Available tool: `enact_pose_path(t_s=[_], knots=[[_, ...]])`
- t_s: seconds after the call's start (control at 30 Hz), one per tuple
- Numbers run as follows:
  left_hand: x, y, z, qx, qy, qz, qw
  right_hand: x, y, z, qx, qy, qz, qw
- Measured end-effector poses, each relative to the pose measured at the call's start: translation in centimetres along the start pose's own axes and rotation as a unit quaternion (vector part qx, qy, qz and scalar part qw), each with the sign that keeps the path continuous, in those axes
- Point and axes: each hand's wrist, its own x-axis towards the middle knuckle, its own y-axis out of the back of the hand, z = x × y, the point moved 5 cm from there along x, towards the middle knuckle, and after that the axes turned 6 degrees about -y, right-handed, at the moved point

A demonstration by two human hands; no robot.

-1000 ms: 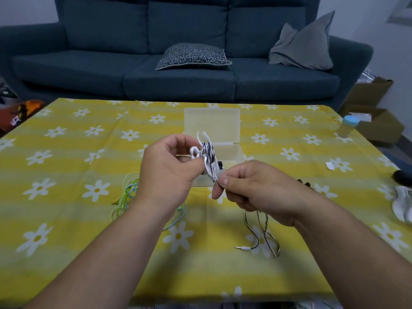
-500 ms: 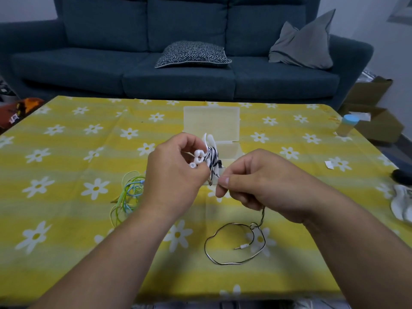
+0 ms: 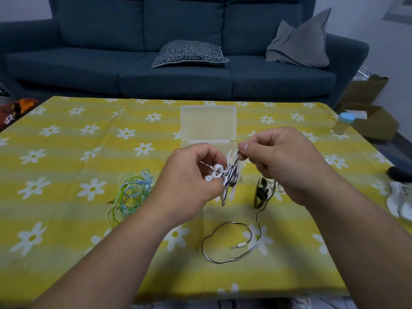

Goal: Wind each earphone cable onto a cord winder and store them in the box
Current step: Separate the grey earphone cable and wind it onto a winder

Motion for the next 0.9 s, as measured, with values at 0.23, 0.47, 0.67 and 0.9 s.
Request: enact_pose_path(t_s=[0.23,0.47,0.67,0.9], knots=[[-0.2,-0.7,0.3,-0.110,0.025,-0.027,0.993,0.6,0.2,0.9,0.014,-0.010,0.043,0.999],[-0.1,-0.2,0.1,-0.191,0.035,0.026,0.981,0.4,-2.1,2.6,0.027,-0.093,-0.062,0.993],[0.3,2.0,-0.9,-0.163,0.067,0.179,0.968,-0.6,-4.8,3.3,-0.023,-0.110,-0.185,0.976],[0.2,2.6,-1.2,-0.127,0.084,0.187,0.971,-1.0,-4.7,2.4,-0.060,-0.081,-0.184,0.978]])
